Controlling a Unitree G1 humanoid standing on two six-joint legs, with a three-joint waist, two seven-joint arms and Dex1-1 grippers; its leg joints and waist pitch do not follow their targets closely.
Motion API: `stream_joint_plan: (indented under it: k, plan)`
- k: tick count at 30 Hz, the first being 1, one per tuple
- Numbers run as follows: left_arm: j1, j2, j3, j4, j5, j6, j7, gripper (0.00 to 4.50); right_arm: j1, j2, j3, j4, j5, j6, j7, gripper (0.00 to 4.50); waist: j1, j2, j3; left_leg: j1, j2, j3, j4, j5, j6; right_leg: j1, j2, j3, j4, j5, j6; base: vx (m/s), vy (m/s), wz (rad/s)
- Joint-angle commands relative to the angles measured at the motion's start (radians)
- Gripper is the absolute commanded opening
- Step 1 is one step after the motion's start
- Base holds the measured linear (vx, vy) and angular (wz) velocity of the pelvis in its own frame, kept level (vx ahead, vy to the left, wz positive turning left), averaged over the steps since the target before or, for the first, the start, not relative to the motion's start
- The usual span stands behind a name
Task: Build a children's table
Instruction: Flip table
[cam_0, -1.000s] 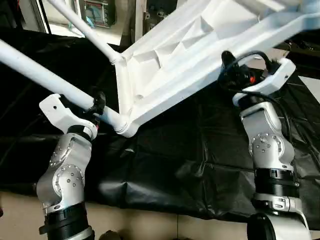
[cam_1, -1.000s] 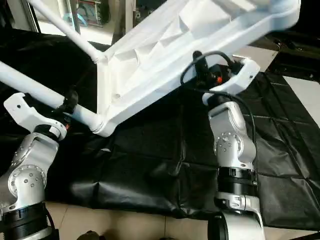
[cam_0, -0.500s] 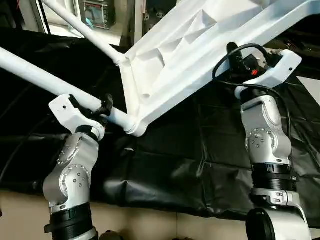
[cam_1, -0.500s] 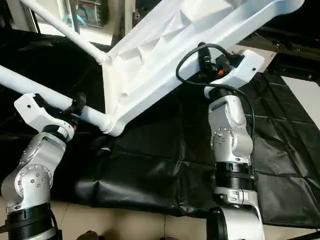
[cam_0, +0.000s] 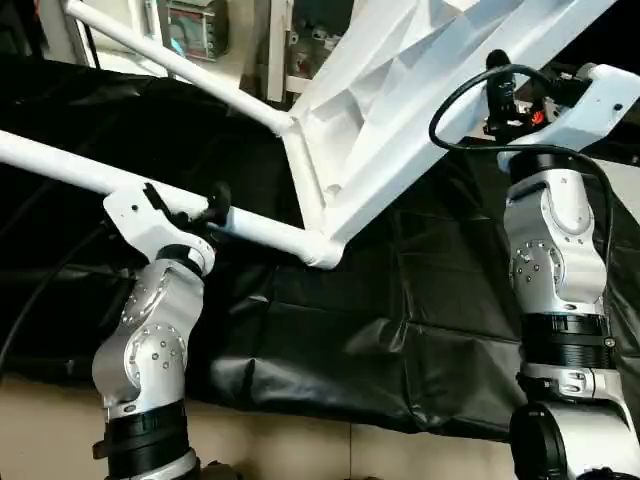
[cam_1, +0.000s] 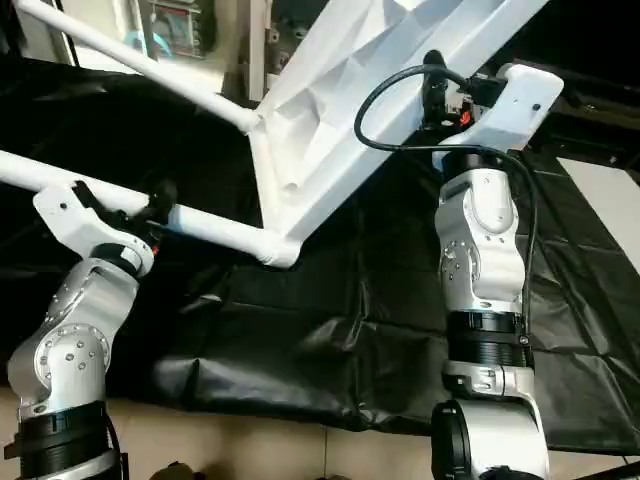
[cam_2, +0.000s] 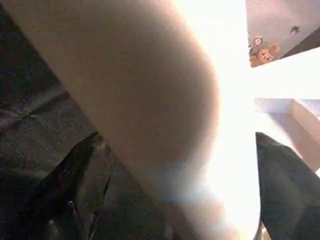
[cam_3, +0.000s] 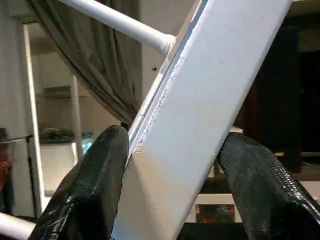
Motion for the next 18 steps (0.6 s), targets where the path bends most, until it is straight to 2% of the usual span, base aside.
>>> stream_joint_plan:
  k: [1,3,5,7,8,9,10,11,12,13,14,15,16,18]
  plan:
    - [0.053,0.034,0.133,0.021,0.037,-0.018,0.098,4.13,-0.050,-0.123,-0.112,-0.042,-0.090,-0.105,-0.087,2.64,-0.007,-0.005,-0.074,0.021,0.005,0.001,-0.071,-0.112,-0.017,0.050,-0.012,0.017,-0.052,-0.171,-0.060,0.000,0.000,0.00]
    - [0.067,0.012,0.128,0.013,0.001,0.021,0.105,4.13,-0.061,-0.131,-0.110,-0.032,-0.111,-0.109,-0.100,2.64,-0.008,-0.011,-0.073,0.021,0.005,0.002,-0.069,-0.112,-0.017,0.049,-0.012,0.018,-0.051,-0.179,-0.061,0.000,0.000,0.00]
    - [0.075,0.005,0.125,0.011,-0.005,0.024,0.107,4.13,-0.070,-0.138,-0.110,-0.025,-0.121,-0.115,-0.106,2.62,-0.007,-0.011,-0.072,0.020,0.006,0.002,-0.069,-0.110,-0.023,0.047,-0.013,0.018,-0.051,-0.182,-0.063,0.000,0.000,0.00]
    - [0.082,-0.001,0.126,0.010,-0.011,0.026,0.110,4.13,-0.078,-0.144,-0.110,-0.020,-0.130,-0.119,-0.111,2.58,-0.008,-0.011,-0.071,0.021,0.005,0.000,-0.070,-0.109,-0.036,0.051,-0.011,0.016,-0.052,-0.180,-0.051,0.000,0.000,0.00]
    - [0.090,-0.016,0.144,0.013,-0.029,0.026,0.127,4.13,-0.101,-0.157,-0.113,-0.010,-0.137,-0.122,-0.121,2.46,-0.013,-0.018,-0.068,0.020,0.002,0.001,-0.071,-0.129,-0.041,0.050,-0.009,0.016,-0.057,-0.208,-0.038,0.000,0.000,0.00]
    - [0.095,-0.019,0.151,0.015,-0.031,0.024,0.135,4.13,-0.113,-0.162,-0.115,-0.006,-0.138,-0.124,-0.126,2.46,-0.017,-0.017,-0.067,0.019,0.002,0.000,-0.073,-0.147,-0.046,0.051,-0.009,0.016,-0.059,-0.230,-0.031,0.000,0.000,0.00]
    - [0.100,-0.018,0.153,0.015,-0.029,0.022,0.137,4.13,-0.123,-0.168,-0.117,-0.002,-0.140,-0.125,-0.128,2.21,-0.028,-0.020,-0.069,0.020,0.000,-0.002,-0.073,-0.176,-0.048,0.051,-0.008,0.014,-0.065,-0.263,-0.013,0.000,0.000,0.00]
    - [0.104,-0.017,0.153,0.015,-0.027,0.019,0.137,4.13,-0.129,-0.171,-0.117,0.000,-0.141,-0.126,-0.128,2.15,-0.040,-0.023,-0.069,0.018,0.000,-0.004,-0.074,-0.207,-0.046,0.048,-0.007,0.012,-0.070,-0.298,0.001,0.000,0.000,0.00]
    - [0.105,-0.018,0.155,0.015,-0.027,0.015,0.139,4.13,-0.132,-0.172,-0.118,0.001,-0.142,-0.127,-0.128,2.10,-0.045,-0.024,-0.070,0.018,-0.001,-0.005,-0.073,-0.221,-0.045,0.046,-0.007,0.011,-0.073,-0.320,0.008,0.000,0.000,0.00]
    - [0.107,-0.021,0.167,0.013,-0.027,-0.006,0.156,4.13,-0.143,-0.177,-0.118,0.009,-0.147,-0.135,-0.128,2.01,-0.055,-0.027,-0.070,0.012,-0.002,-0.010,-0.075,-0.248,-0.042,0.048,-0.007,0.007,-0.078,-0.371,0.023,0.000,0.000,0.00]
    - [0.108,-0.023,0.177,0.012,-0.028,-0.022,0.172,4.13,-0.149,-0.182,-0.116,0.016,-0.152,-0.140,-0.129,1.89,-0.057,-0.043,-0.072,0.011,-0.002,-0.011,-0.071,-0.257,-0.039,0.046,-0.009,0.004,-0.081,-0.420,0.039,0.000,0.000,0.00]
    - [0.108,-0.023,0.186,0.014,-0.024,-0.031,0.185,4.13,-0.154,-0.183,-0.115,0.021,-0.154,-0.142,-0.130,1.89,-0.056,-0.042,-0.073,0.016,-0.001,-0.011,-0.070,-0.261,-0.037,0.041,-0.010,0.004,-0.084,-0.430,0.039,0.000,0.000,0.00]
    - [0.108,-0.020,0.196,0.015,-0.022,-0.034,0.195,4.13,-0.159,-0.186,-0.112,0.032,-0.150,-0.151,-0.133,1.78,-0.059,-0.036,-0.072,0.020,0.001,-0.014,-0.070,-0.275,-0.038,0.034,-0.008,0.003,-0.085,-0.430,0.033,0.000,0.000,0.00]
    - [0.115,-0.011,0.189,0.011,-0.023,-0.023,0.181,4.13,-0.161,-0.185,-0.109,0.037,-0.145,-0.153,-0.130,1.57,-0.062,-0.035,-0.069,0.025,0.002,-0.016,-0.071,-0.306,-0.043,0.026,-0.005,0.000,-0.088,-0.426,0.021,0.000,0.000,0.00]
